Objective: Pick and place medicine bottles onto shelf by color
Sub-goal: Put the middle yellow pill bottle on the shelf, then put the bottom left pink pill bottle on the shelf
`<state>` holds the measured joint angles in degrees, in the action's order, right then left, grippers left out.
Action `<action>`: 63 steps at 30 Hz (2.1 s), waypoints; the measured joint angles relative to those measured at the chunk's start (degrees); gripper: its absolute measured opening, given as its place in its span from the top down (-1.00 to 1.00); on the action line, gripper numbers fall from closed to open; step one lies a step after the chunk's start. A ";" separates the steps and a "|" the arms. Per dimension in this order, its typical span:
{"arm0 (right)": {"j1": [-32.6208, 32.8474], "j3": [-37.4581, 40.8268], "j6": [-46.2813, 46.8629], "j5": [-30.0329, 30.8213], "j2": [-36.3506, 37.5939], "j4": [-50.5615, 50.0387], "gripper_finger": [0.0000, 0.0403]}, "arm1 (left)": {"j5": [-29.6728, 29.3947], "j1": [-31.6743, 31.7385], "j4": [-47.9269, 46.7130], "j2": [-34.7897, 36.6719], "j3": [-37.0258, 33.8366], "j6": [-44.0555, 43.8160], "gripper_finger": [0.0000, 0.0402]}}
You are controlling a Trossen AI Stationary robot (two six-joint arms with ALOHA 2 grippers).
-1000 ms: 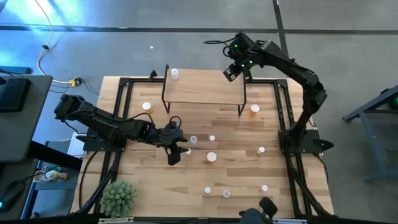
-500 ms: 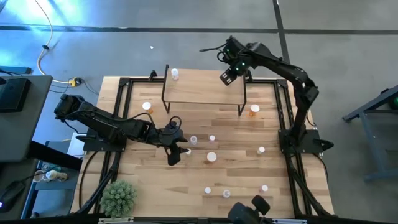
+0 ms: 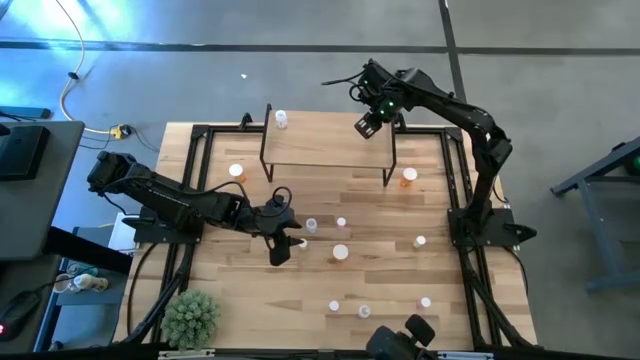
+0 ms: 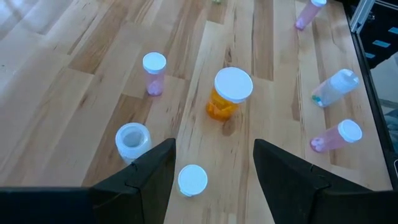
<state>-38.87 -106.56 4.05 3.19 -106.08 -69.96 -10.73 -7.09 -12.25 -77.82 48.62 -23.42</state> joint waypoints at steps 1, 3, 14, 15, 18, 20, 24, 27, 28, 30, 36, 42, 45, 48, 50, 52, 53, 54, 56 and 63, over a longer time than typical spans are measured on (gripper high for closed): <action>0.00 0.00 -0.01 0.01 0.00 -0.06 0.32 | 0.01 0.00 0.00 0.00 0.00 0.00 -0.03; 0.00 0.00 -0.02 0.04 -0.01 -0.06 0.28 | 0.01 0.00 0.00 0.00 0.00 0.00 -0.03; 0.00 0.00 -0.03 0.23 1.50 0.38 0.22 | -0.16 0.00 0.02 0.00 0.00 0.02 -0.03; 0.00 0.00 -0.02 0.25 1.88 0.37 0.22 | -0.27 0.00 0.02 0.00 0.00 0.02 -0.03; -0.02 0.00 -0.21 0.25 2.96 0.35 0.22 | -0.29 0.00 0.02 0.00 0.00 0.02 -0.03; -0.01 0.00 -0.73 0.25 3.59 0.31 0.22 | -0.30 0.00 0.02 -0.02 0.00 0.03 -0.03; 0.00 0.00 -1.53 0.13 5.40 -0.39 0.22 | -0.36 0.00 0.02 -0.02 0.00 0.04 -0.03; 0.38 0.00 -1.79 -0.24 7.05 -2.13 0.22 | -0.42 0.00 0.02 -0.02 0.00 0.16 -0.03; 0.40 0.01 -2.09 -0.25 7.70 -3.00 0.22 | -0.43 0.00 0.02 -0.02 0.00 0.65 -0.03; 0.72 0.02 -2.40 -0.25 9.25 -4.45 0.22 | -0.43 0.00 0.02 -0.02 0.00 2.65 -0.03; 3.08 0.15 -3.97 -0.29 14.46 -7.98 0.22 | -0.42 0.00 0.02 -0.02 0.00 4.72 -0.03; 8.16 8.79 -3.87 -0.38 23.83 -8.06 0.22 | -0.41 0.00 -0.06 -0.02 0.00 4.68 -0.03; 11.31 14.91 -1.92 -0.40 29.86 -6.55 0.22 | -0.41 0.00 -0.09 -0.02 0.00 4.59 -0.03; 14.48 20.11 2.02 -0.35 35.55 -4.51 0.22 | -0.41 0.00 0.00 -0.02 0.00 4.57 -0.03; 16.77 23.42 4.77 -0.18 39.28 -2.58 0.22 | -0.41 0.00 0.00 -0.02 0.00 4.57 -0.03; 19.06 27.02 6.92 -0.16 42.76 -0.10 0.22 | -0.41 0.00 0.00 -0.02 0.00 4.57 -0.03; 20.22 28.98 7.99 -0.14 44.41 1.40 0.22 | -0.41 0.00 0.00 -0.02 0.00 4.58 -0.03; 21.33 30.97 8.94 -0.06 46.00 2.99 0.22 | -0.41 0.00 0.00 -0.02 0.00 4.69 -0.03; 23.59 35.29 10.38 1.10 49.23 6.35 0.22 | -0.41 0.00 0.03 -0.02 0.00 5.63 -0.03; 30.02 51.35 13.56 7.90 58.23 17.42 0.22 | 0.49 -0.15 3.77 -0.28 0.00 9.54 -0.03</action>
<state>-8.86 -55.21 17.61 11.09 -47.85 -52.54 -10.24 -7.25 -8.48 -78.11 48.62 -13.88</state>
